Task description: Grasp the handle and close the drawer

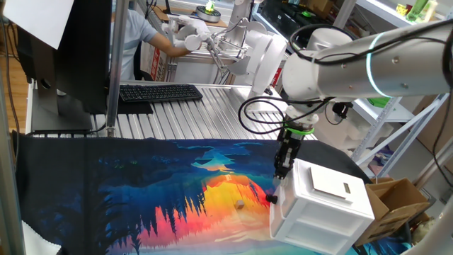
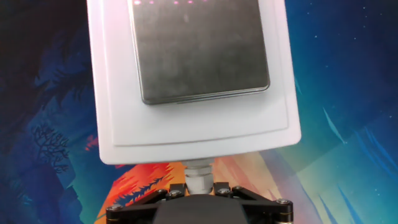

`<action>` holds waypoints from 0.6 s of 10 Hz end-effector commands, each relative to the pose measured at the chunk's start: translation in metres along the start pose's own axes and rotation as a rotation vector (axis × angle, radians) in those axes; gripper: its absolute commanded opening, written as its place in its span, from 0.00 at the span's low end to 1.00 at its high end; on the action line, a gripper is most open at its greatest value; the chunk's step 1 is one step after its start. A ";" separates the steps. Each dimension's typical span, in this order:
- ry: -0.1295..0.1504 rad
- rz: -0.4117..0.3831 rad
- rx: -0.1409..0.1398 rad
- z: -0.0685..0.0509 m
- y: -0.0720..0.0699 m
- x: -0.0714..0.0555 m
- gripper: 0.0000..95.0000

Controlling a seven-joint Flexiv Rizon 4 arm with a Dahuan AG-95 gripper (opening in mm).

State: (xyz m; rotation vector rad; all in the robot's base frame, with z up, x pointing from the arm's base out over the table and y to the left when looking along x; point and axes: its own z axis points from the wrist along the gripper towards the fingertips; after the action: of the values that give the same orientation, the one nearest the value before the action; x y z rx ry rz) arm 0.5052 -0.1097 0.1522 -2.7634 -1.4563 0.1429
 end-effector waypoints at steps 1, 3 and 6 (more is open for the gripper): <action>0.001 -0.004 -0.004 -0.005 -0.003 -0.004 0.00; 0.005 -0.020 -0.015 0.002 -0.004 -0.011 0.00; 0.029 -0.024 -0.022 0.008 -0.008 -0.017 0.00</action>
State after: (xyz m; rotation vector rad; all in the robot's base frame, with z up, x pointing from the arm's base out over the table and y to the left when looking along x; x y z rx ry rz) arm 0.4908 -0.1169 0.1486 -2.7486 -1.4927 0.0733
